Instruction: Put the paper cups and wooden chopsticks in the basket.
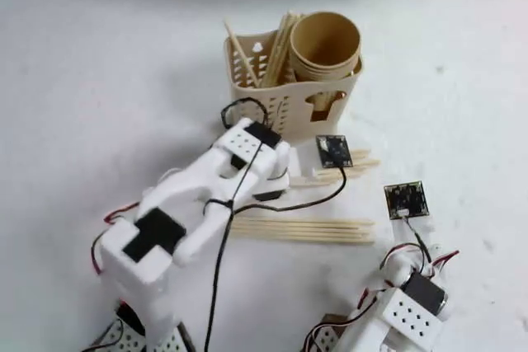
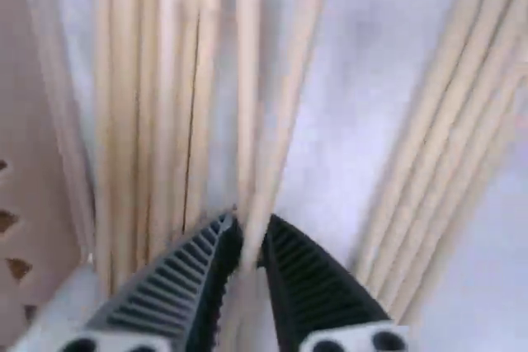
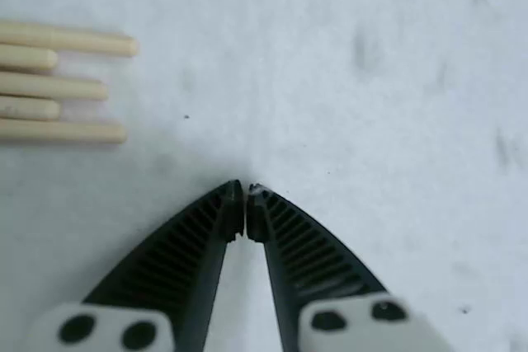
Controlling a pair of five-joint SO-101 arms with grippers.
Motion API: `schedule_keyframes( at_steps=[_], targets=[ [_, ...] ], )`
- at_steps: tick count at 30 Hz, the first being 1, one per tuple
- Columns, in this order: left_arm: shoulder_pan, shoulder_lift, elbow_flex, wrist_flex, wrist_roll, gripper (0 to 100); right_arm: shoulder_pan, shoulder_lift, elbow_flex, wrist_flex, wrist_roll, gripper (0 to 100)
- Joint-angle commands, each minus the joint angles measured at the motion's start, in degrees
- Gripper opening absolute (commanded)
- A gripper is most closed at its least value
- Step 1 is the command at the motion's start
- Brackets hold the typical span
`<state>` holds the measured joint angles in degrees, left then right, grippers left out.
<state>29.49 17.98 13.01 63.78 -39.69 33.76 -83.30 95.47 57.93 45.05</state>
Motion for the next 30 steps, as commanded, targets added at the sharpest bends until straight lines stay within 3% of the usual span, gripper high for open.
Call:
schedule_keyframes(
  at_steps=[1, 8, 12, 22, 30],
  targets=[
    [-0.2, -10.7, -1.8, 5.0, 0.8, 2, 1.1, -0.3, -0.2, -0.9, 0.7, 2.4],
    [-3.0, -21.2, -1.1, 12.2, 1.9, 2, 1.1, -0.3, -0.2, -0.9, 0.7, 2.4],
    [-6.2, -23.3, 4.1, 12.4, 1.7, 2, 1.1, -0.3, -0.2, -0.9, 0.7, 2.4],
    [-33.1, -23.3, 16.2, -1.8, -2.3, 2, 1.1, -0.3, -0.2, -0.9, 0.7, 2.4],
    [-36.5, -23.2, 18.7, -5.4, -1.7, 2, 1.1, -0.3, -0.2, -0.9, 0.7, 2.4]
  ],
)
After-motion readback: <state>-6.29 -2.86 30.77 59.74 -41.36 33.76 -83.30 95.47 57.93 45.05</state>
